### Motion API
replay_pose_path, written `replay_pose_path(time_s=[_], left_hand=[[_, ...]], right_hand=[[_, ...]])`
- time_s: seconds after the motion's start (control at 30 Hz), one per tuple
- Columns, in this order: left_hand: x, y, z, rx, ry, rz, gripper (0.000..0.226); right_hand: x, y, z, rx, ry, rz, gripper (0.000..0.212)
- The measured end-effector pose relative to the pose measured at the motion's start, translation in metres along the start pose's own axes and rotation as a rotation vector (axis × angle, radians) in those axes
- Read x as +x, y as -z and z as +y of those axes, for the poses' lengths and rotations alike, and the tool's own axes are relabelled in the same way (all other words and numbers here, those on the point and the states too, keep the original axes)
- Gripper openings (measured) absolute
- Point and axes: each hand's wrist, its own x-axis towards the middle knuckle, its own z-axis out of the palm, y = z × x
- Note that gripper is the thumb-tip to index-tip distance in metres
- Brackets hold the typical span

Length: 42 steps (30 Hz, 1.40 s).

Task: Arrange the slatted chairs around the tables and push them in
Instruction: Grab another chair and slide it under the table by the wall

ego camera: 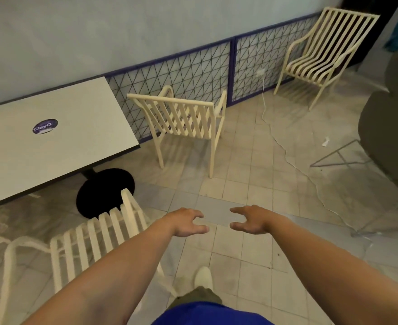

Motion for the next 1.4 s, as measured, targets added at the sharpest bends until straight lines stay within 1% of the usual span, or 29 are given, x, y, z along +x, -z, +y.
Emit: replay_pose_path(time_s=[0.27, 0.47, 0.6, 0.83, 0.93, 1.03, 1.17, 1.23, 1.33, 1.4], left_hand=[[0.088, 0.099, -0.016, -0.030, -0.015, 0.009, 0.074], [0.141, 0.155, -0.023, -0.060, -0.002, 0.003, 0.072], [0.183, 0.188, -0.030, -0.082, 0.053, -0.006, 0.074], [0.243, 0.260, -0.033, -0.127, 0.135, 0.013, 0.072], [0.265, 0.294, -0.037, -0.141, 0.158, 0.049, 0.071], [0.281, 0.327, -0.052, -0.133, 0.168, 0.075, 0.072], [0.309, 0.379, -0.086, -0.069, 0.191, 0.111, 0.075], [0.328, 0.405, -0.106, 0.012, 0.178, 0.133, 0.076], [0.355, 0.441, -0.133, 0.083, 0.147, 0.118, 0.078], [0.377, 0.461, -0.153, 0.132, 0.109, 0.105, 0.079]], right_hand=[[0.094, 0.081, 0.003, 0.070, -0.012, 0.013, 0.076], [0.157, 0.131, 0.013, 0.083, -0.001, 0.008, 0.074], [0.207, 0.170, 0.027, 0.119, 0.033, -0.006, 0.075], [0.287, 0.256, 0.050, 0.083, 0.097, -0.056, 0.075], [0.322, 0.301, 0.049, 0.026, 0.142, -0.018, 0.076], [0.349, 0.336, 0.038, 0.034, 0.207, 0.090, 0.076], [0.389, 0.371, 0.020, 0.022, 0.237, 0.199, 0.076], [0.412, 0.380, 0.012, 0.007, 0.236, 0.223, 0.072], [0.449, 0.387, 0.000, 0.008, 0.195, 0.232, 0.065], [0.472, 0.384, -0.006, -0.005, 0.156, 0.210, 0.067]])
